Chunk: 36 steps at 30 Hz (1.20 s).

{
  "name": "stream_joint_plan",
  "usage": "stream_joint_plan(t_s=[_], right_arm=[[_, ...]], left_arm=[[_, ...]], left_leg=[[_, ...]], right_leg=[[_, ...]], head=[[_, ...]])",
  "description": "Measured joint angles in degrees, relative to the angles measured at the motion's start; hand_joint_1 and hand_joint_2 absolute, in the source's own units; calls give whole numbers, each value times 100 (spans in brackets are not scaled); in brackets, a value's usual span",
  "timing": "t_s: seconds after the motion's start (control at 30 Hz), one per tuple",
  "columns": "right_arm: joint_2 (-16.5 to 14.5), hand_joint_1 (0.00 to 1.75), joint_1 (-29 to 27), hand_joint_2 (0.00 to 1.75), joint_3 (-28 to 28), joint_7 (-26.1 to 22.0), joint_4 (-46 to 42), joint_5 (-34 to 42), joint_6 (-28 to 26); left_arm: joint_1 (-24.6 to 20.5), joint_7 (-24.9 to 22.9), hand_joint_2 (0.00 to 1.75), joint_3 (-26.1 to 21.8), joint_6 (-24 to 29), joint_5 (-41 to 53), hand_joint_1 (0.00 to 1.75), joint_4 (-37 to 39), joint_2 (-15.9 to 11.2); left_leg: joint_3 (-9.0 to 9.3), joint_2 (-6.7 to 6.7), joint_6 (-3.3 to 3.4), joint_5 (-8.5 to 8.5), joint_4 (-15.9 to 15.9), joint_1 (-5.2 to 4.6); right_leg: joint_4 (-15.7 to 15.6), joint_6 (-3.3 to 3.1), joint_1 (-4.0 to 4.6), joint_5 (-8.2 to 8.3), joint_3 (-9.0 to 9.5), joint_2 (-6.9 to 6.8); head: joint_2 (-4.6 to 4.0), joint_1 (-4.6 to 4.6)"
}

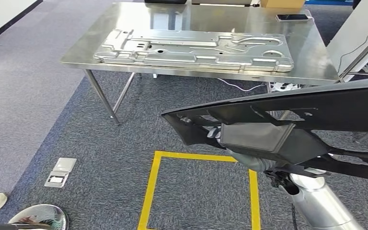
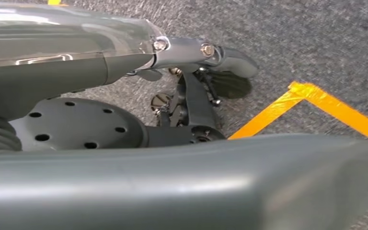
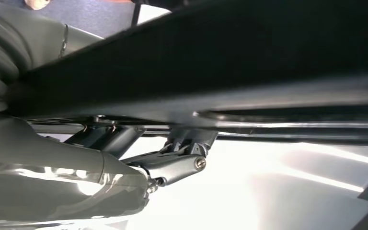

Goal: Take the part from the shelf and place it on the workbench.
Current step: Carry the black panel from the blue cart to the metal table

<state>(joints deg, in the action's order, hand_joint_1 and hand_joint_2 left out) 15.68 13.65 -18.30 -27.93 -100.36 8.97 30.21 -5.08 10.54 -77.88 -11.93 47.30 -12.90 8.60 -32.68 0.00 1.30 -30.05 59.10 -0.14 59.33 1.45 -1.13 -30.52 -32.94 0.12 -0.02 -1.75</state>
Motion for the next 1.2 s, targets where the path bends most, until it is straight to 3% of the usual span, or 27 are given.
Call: stream_joint_plan(t_s=[0.07, 0.17, 0.2, 0.23, 0.27, 0.33, 0.4, 0.5, 0.57, 0.6, 0.67, 0.73, 0.77, 0.8, 0.87, 0.9, 0.93, 1.07, 1.13, 1.2], right_arm=[[0, 175, 10, 175, 1, 0, -3, 1, 0], [-1, 175, 12, 175, -3, 0, -4, 0, 0], [-1, 175, 10, 175, -4, 0, -4, -1, 0], [-1, 175, 8, 175, -5, 0, -3, -1, 0], [-1, 175, 8, 175, -6, 0, -3, -1, 0], [-1, 175, 12, 175, -7, -1, -4, -1, 0], [-1, 175, 18, 175, -6, -1, -5, 0, 0], [-1, 175, 23, 175, -4, 0, -7, 0, 0], [0, 175, 33, 175, 0, -1, -10, 1, 0], [1, 175, 37, 175, 2, -2, -11, 1, 0], [2, 175, 28, 175, 1, -1, -5, 1, 0], [2, 175, 4, 175, -1, 0, 3, -1, 0], [2, 175, -2, 175, -2, 0, 5, -1, 0], [2, 175, -2, 175, -2, 0, 6, -1, 0], [1, 175, 5, 175, -2, 0, 7, -1, 0], [1, 175, 8, 175, -3, 0, 7, -1, 0], [0, 175, 6, 175, -2, -1, 6, -1, 0], [-1, 175, -2, 175, 1, -1, 0, 1, 0], [-1, 175, 6, 175, -1, -2, -3, 1, 0], [-1, 175, 2, 175, -3, -2, -2, -1, 0]], left_arm=[[-6, 1, 175, 0, 0, 0, 0, 0, -1], [-3, 1, 175, 0, 0, 0, 0, 0, 0], [3, 0, 175, 0, 0, 0, 0, 0, 1], [8, -1, 175, 0, 0, 0, 0, 0, 1], [10, -1, 175, 0, 0, 0, 0, 0, 1], [8, -1, 175, 0, 0, 0, 0, 0, -1], [2, 0, 175, 0, 0, 0, 0, 0, -5], [-3, 1, 175, 0, 1, 1, 0, 0, -8], [0, 2, 175, 0, 2, 0, 0, 0, -7], [-1, 3, 175, 0, 1, 0, 0, 0, -6], [-5, 2, 175, 0, 1, 0, 0, 0, -5], [-1, 0, 175, 0, 0, 0, 0, 0, -5], [2, -1, 175, 0, 0, 0, 0, 0, -5], [3, -1, 175, 0, 0, 0, 0, 0, -5], [1, -1, 175, 0, 0, 0, 0, 0, -5], [-1, -1, 175, 0, 0, 0, 0, 0, -5], [0, -1, 175, 0, 0, 0, 0, 0, -5], [-2, 0, 175, 0, 0, 0, 0, 0, -5], [-8, 1, 175, 0, 0, 0, 0, 0, -5], [-2, 0, 175, 0, 0, 1, 0, 0, -5]], left_leg=[[-54, 0, -54, -131, 152, 15], [-489, 0, -133, -644, 1142, 45], [-640, 0, -144, -750, 1464, 52], [-712, 0, -145, -746, 1601, 54], [-679, 0, -136, -630, 1509, 54], [-372, -3, -80, -213, 802, 42], [-98, -8, -15, 35, 187, 12], [-36, -12, 36, 26, 14, -10], [-11, -5, 76, 54, -49, 13], [3, 1, 96, 71, -80, 26], [8, 8, 117, 80, -91, 32], [10, 11, 121, 77, -87, 29], [14, 11, 120, 74, -85, 30], [24, 10, 116, 69, -81, 32], [34, 5, 84, 40, -51, 23], [24, 1, 61, 27, -29, 12], [10, -2, 38, 18, -11, -1], [-35, -4, -35, -66, 91, 7], [-235, -4, -96, -367, 566, 25], [-580, -4, -132, -707, 1326, 42]], right_leg=[[-10, -73, -17, 11, 3, -9], [-14, -130, -25, 10, 3, -34], [-14, -133, -22, 9, 4, -37], [-14, -133, -20, 7, 7, -36], [-13, -132, -18, 5, 13, -31], [-14, -125, -16, -5, 35, -20], [-11, -100, -4, -17, 38, -11], [-22, -12, 2, -13, 21, -9], [71, 44, 8, -113, -4, -6], [255, 60, 14, -243, -77, -4], [934, 72, 16, -602, -380, -4], [1478, 88, 11, -754, -635, -6], [1466, 97, 6, -670, -630, -8], [1229, 105, -1, -490, -520, -10], [464, 113, -12, -109, -166, -19], [185, 97, -12, -15, -43, -16], [35, 77, -8, 11, 16, -12], [1, -50, -14, -4, 12, -1], [-6, -106, -30, 3, 15, -20], [-5, -127, -24, -1, 12, -33]], head=[[1, -1], [1, -2], [0, -2], [0, -2], [0, -2], [0, -1], [0, -1], [0, 0], [1, 2], [1, 2], [1, 3], [0, 3], [0, 3], [0, 3], [1, 3], [1, 2], [1, 1], [0, -1], [0, -2], [0, -2]])
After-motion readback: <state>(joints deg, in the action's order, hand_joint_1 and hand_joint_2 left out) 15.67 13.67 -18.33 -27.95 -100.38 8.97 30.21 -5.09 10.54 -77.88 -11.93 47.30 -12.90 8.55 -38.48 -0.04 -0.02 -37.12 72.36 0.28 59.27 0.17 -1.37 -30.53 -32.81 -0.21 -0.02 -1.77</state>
